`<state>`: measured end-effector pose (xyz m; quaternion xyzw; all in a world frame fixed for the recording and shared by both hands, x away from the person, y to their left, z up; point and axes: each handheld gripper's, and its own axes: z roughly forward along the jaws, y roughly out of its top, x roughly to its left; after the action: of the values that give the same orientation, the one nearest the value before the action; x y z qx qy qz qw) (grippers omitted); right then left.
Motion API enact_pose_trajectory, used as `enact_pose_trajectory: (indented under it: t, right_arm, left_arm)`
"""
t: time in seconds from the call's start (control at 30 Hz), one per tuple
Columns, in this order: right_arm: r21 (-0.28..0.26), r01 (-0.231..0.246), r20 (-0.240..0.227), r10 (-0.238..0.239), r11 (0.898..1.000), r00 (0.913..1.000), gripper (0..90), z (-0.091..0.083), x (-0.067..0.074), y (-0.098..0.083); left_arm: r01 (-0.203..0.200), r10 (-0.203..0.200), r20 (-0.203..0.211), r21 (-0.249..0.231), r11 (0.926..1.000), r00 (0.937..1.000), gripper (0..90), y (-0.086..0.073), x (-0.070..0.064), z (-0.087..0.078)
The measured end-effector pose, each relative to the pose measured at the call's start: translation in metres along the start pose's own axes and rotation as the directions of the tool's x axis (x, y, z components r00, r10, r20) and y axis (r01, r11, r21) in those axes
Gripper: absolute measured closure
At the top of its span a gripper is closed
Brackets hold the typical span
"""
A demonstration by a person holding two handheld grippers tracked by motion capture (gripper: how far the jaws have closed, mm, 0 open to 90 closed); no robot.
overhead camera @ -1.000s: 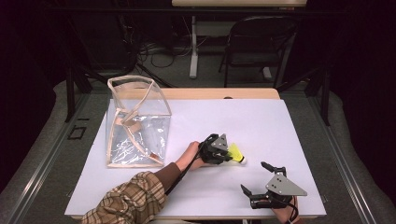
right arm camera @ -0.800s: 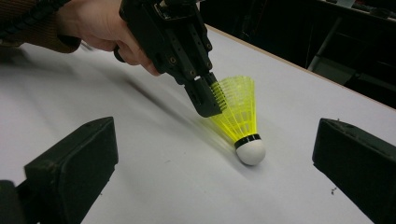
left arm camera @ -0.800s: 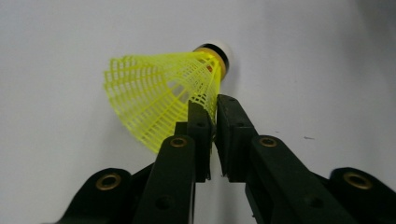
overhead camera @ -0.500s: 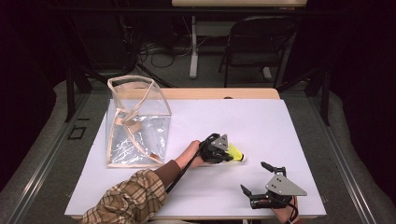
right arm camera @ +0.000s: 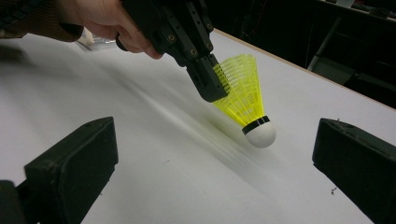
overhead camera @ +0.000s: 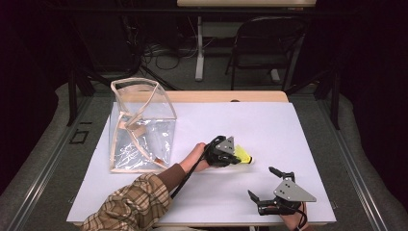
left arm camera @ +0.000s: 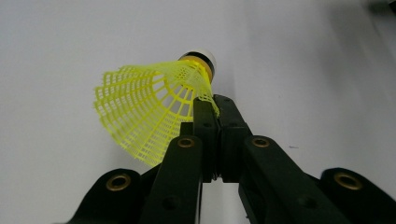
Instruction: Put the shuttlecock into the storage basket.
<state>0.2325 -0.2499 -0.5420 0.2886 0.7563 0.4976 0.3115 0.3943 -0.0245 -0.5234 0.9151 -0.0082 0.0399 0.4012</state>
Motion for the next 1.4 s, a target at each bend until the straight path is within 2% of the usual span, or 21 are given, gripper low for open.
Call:
enact_pose_trajectory:
  t: [0.6, 1.4]
  right_arm:
    - [0.0, 0.0, 0.001, 0.0, 1.0, 1.0, 0.0, 0.0, 0.0, 0.0]
    - [-0.003, 0.002, 0.003, -0.002, 1.0, 1.0, 0.0, 0.0, -0.001, 0.0]
  left_arm:
    - [-0.011, 0.011, -0.012, -0.024, 0.9996, 0.9999, 88.7, 0.007, 0.001, -0.011]
    - [-0.034, 0.032, -0.031, -0.053, 0.998, 0.999, 88.8, 0.03, 0.007, -0.03]
